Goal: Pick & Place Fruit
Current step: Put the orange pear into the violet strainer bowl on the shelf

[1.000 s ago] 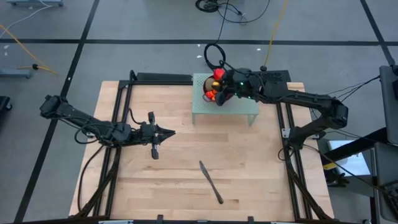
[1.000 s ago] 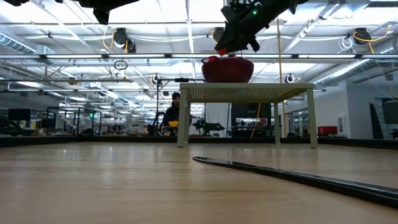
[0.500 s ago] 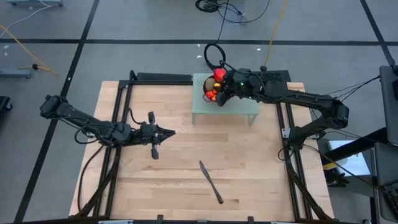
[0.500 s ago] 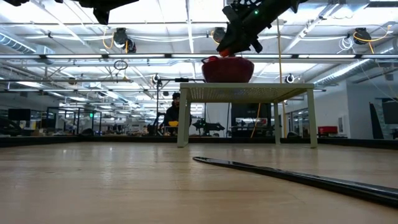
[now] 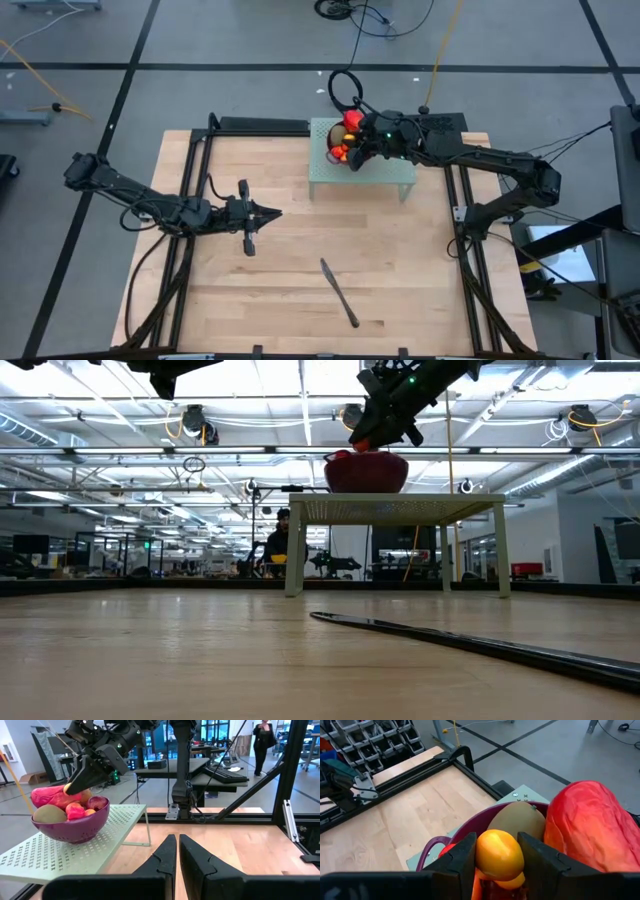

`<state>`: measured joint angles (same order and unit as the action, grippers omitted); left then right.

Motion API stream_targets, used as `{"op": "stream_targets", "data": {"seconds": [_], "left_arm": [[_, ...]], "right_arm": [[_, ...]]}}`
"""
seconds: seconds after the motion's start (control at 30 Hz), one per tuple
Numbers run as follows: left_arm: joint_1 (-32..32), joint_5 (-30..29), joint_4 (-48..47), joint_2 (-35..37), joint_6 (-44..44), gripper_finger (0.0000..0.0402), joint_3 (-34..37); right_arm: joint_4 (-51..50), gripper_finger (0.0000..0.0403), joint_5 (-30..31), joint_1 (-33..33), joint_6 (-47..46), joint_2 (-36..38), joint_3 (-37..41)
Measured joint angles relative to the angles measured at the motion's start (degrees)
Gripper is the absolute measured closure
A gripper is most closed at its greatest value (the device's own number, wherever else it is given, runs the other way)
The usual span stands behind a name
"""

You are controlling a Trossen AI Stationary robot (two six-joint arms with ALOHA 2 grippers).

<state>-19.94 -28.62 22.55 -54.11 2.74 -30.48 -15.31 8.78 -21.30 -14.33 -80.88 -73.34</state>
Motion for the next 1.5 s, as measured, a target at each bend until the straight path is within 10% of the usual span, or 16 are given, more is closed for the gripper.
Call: {"op": "stream_targets", "data": {"seconds": [1.5], "left_arm": [[-0.01,0.02,0.02,0.01,-1.95,0.0380,0.00]], "right_arm": [[-3.00,0.0248,0.14,-0.11,1.53,-0.02,0.02]]}}
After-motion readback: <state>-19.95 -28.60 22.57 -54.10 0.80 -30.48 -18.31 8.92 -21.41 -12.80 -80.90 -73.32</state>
